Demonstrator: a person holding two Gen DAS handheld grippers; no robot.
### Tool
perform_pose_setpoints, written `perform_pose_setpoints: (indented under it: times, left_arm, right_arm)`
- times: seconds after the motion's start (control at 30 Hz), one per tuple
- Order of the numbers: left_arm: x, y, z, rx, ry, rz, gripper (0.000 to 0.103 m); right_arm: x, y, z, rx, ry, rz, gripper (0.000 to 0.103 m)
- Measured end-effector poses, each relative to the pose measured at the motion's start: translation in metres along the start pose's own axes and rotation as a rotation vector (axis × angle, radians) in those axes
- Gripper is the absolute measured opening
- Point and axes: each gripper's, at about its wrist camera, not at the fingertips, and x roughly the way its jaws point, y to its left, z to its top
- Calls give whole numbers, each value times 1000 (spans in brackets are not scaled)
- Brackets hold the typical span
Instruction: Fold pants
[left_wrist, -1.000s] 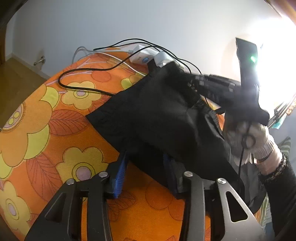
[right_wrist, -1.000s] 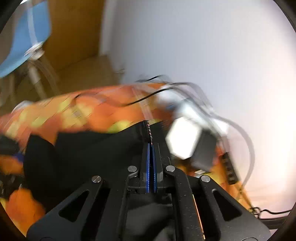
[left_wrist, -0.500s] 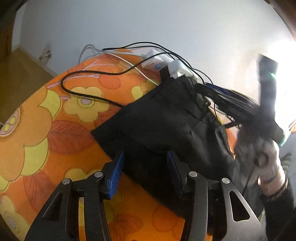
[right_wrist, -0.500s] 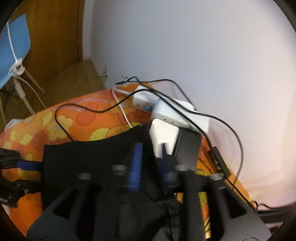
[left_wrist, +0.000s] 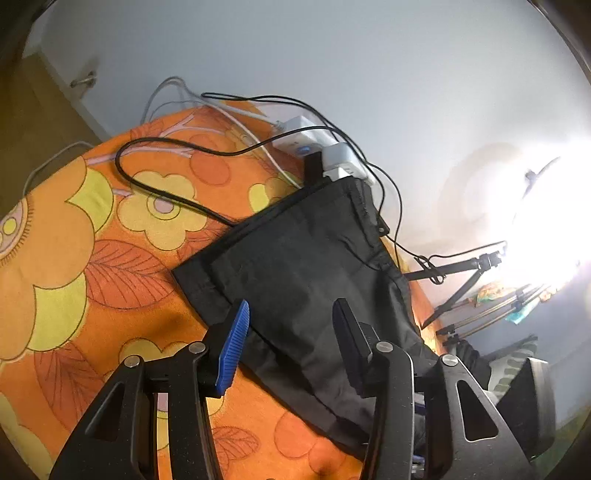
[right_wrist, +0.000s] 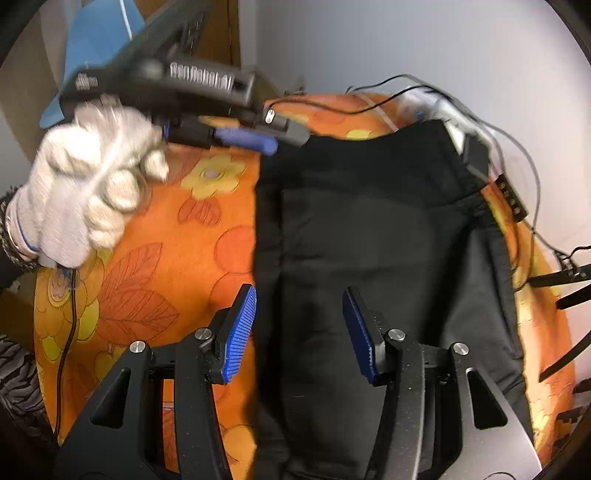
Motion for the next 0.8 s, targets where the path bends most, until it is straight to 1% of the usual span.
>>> perform_pose_setpoints:
  times: [0.07, 0.13, 0.2, 0.23, 0.33, 0.4, 0.47, 0.57, 0.67, 0.73, 0.8]
  left_arm:
    - [4, -1, 1, 7, 1, 24, 46]
    - [9, 3, 4, -10, 13, 50, 46]
    - [7, 10, 8, -21, -9, 89, 46]
    - [7, 13, 10, -27, -17, 100, 46]
    - [0, 25, 17, -47, -46, 118, 46]
    - [-5, 29, 19, -51, -55, 124, 46]
    - [-5, 29, 18, -37, -49, 134, 46]
    - [-4, 25, 16, -10, -47, 158, 46]
    - [-6, 21, 15, 16, -48, 174, 46]
    - [-8, 22, 15, 20, -52, 175, 46]
    - [-10, 23, 15, 19, -56, 180, 46]
  right_arm:
    - [5, 1, -1, -7, 13, -15, 51]
    - [11, 1, 3, -13, 21, -32, 51]
    - [15, 0, 6, -4, 33, -46, 50]
    - [17, -1, 7, -3, 41, -47, 46]
    - [29, 2, 9, -20, 63, -58, 45]
    - [31, 0, 16, -10, 45, -65, 45]
    - [30, -2, 26, 12, 4, -54, 45]
    - [35, 0, 42, 24, -25, -43, 45]
    - [50, 8, 60, -23, -32, -87, 45]
    - [61, 10, 68, -40, -17, -110, 45]
    - [69, 11, 71, -44, -1, -106, 45]
